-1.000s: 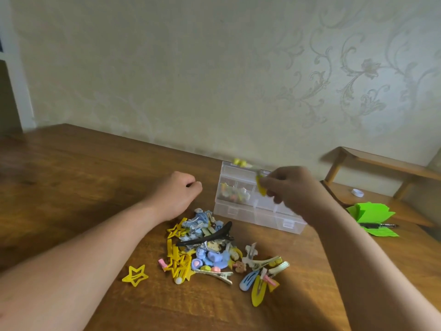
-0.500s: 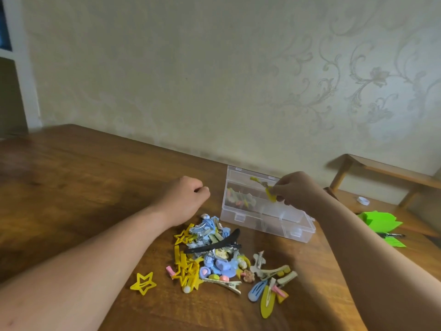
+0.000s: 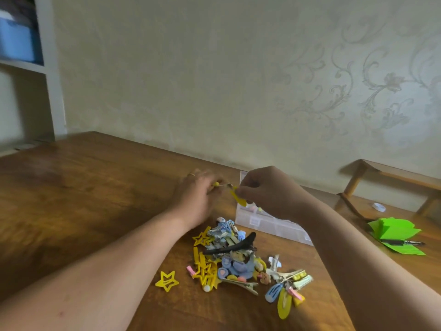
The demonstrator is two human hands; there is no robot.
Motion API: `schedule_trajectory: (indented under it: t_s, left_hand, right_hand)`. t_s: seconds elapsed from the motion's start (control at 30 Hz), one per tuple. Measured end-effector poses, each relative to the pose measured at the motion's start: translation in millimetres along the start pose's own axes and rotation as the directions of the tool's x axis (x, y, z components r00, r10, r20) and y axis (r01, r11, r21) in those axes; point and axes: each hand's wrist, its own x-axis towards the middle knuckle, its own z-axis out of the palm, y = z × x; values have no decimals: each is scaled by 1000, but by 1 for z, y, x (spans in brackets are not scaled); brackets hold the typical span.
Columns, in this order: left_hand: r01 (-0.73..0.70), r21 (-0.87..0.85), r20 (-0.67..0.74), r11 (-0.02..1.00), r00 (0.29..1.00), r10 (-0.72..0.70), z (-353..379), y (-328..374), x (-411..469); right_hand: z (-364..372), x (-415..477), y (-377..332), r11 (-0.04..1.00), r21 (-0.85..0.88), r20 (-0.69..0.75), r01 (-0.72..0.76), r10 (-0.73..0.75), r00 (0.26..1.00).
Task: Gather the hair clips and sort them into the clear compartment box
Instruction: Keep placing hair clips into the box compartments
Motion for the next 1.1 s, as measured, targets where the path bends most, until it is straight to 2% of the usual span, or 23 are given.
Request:
schedule_trajectory:
  t_s: [0.17,0.27,0.4,0.53,0.6,0.8,0.97,1.03,1.1]
  left_hand:
    - [169,-93,127,981,979,-156,7,-5,2]
    - [247,-179,102,952,967,-232,8,-8,4]
    - [249,-131,161,960,960,-227,8,-4,4]
    - [217,-120,150,969,969,-198,5,-4,1]
    - [201,-112,149,973,972,-183,5,-3,-1]
    - [136,-18,186,991,974,-130,1,4,-2]
    - [22,105,244,994,969,-47,-6,17,-5]
    - [34,102,257,994,965,-60,-7,19,-4]
    - [82,56,259,995,961,-94,-5,14,-5]
  right_hand:
    - [-14,-10,13,991,95,-77,-93,100,992]
    - [-24,-13,26,991,43,-125,-126,130,984]
    - [-15,-15,25,993,73,-112,-96,104,988]
    - [6,-12,9,958,286,-76,-10,33,997]
    - [14,-6,2,943,331,-49,19,-3,999]
    - [13,19,-18,961,274,-82,40,-18,997]
    - [9,37,-38,997,-16,67,78,-77,995]
    - [7,39,-34,998,34,43,53,-55,998]
    - [2,37,-22,984,172,8,-44,43,999]
